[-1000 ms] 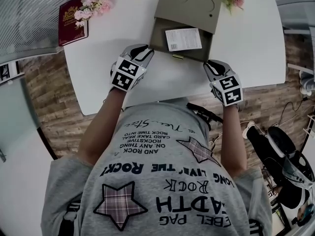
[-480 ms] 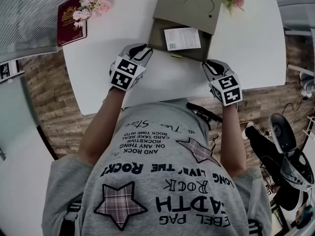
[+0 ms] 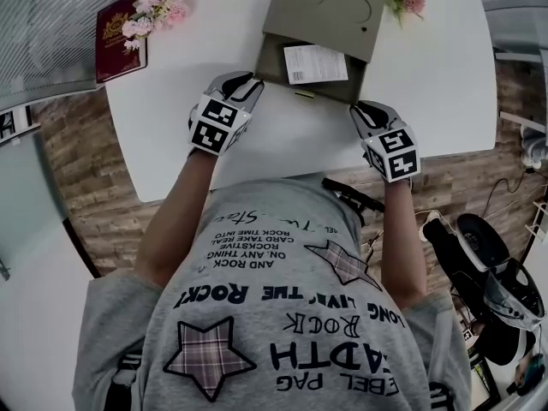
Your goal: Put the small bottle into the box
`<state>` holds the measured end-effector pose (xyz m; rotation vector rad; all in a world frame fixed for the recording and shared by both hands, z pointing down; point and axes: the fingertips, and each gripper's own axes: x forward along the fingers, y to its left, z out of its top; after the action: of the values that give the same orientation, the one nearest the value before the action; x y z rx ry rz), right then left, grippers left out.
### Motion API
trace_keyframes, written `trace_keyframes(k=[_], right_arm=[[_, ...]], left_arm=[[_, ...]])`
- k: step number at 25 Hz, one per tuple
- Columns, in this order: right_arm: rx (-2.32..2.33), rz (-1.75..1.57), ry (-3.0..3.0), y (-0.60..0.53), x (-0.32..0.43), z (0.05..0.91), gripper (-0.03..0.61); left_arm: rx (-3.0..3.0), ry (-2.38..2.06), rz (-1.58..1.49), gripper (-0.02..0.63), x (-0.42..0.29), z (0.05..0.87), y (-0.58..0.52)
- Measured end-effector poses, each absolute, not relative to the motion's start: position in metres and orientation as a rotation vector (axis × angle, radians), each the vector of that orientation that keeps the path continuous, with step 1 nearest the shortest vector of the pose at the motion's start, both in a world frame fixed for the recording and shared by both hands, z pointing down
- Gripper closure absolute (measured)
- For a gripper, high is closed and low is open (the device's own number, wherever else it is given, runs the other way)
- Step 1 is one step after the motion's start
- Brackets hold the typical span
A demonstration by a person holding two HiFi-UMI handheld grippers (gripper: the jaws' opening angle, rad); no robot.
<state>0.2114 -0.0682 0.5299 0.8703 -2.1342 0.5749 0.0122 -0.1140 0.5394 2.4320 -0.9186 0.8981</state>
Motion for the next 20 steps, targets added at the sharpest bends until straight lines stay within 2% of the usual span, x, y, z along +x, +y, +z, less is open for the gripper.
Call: trace_keyframes(k=[20], right_arm=[[0.871, 0.610, -2.129, -0.090, 0.217, 0.538, 0.517]], left_arm=[[2.403, -0.921, 0.926, 0.514, 0.017, 0.548, -0.134]])
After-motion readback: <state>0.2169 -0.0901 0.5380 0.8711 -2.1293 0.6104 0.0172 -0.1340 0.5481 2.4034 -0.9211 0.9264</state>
